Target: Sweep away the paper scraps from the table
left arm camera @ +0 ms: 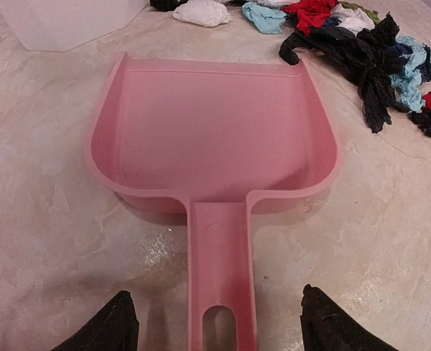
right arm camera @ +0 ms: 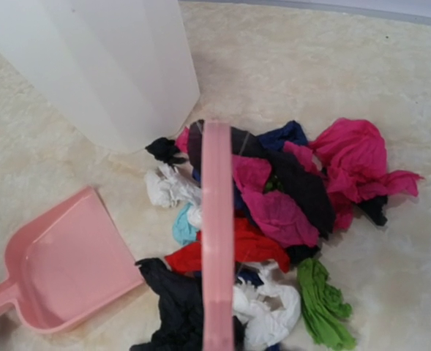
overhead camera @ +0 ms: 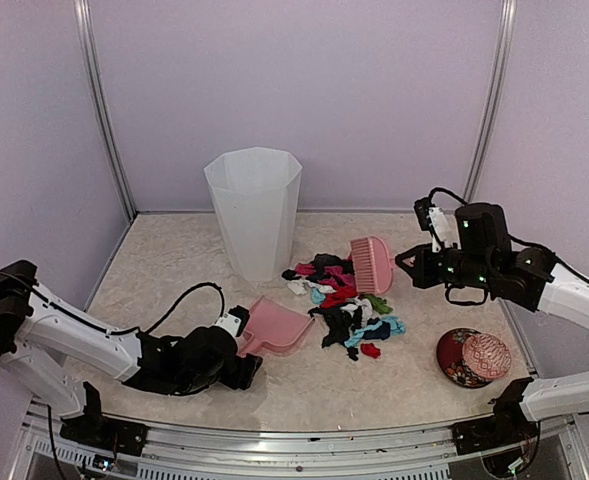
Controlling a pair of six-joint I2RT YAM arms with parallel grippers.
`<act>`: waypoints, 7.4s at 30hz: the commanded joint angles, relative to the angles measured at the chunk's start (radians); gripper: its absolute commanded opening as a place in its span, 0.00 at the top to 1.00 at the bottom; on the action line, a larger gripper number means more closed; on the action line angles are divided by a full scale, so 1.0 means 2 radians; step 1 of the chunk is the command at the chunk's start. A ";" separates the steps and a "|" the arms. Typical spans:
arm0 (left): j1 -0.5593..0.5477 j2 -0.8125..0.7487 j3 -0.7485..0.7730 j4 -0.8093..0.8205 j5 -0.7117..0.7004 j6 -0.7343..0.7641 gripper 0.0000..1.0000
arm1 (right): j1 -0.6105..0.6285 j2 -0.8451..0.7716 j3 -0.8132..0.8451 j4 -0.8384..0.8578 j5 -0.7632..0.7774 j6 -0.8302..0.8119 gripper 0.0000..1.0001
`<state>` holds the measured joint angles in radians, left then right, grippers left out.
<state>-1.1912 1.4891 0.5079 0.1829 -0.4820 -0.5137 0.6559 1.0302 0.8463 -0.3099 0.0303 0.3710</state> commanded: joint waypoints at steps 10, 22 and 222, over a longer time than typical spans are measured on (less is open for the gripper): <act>-0.003 0.060 0.024 0.084 -0.035 0.040 0.47 | -0.007 -0.018 -0.013 0.007 0.004 0.012 1.00; -0.003 0.064 0.033 0.071 -0.033 0.054 0.73 | -0.007 -0.011 -0.007 0.009 0.000 0.008 1.00; 0.202 0.048 0.645 -0.423 -0.039 0.173 1.00 | 0.049 0.012 -0.063 0.136 0.169 -0.167 1.00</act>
<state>-0.8024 1.5608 1.7535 -0.6365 -0.4953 -0.1989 0.7628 1.0634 0.7315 -0.0818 0.3729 0.0246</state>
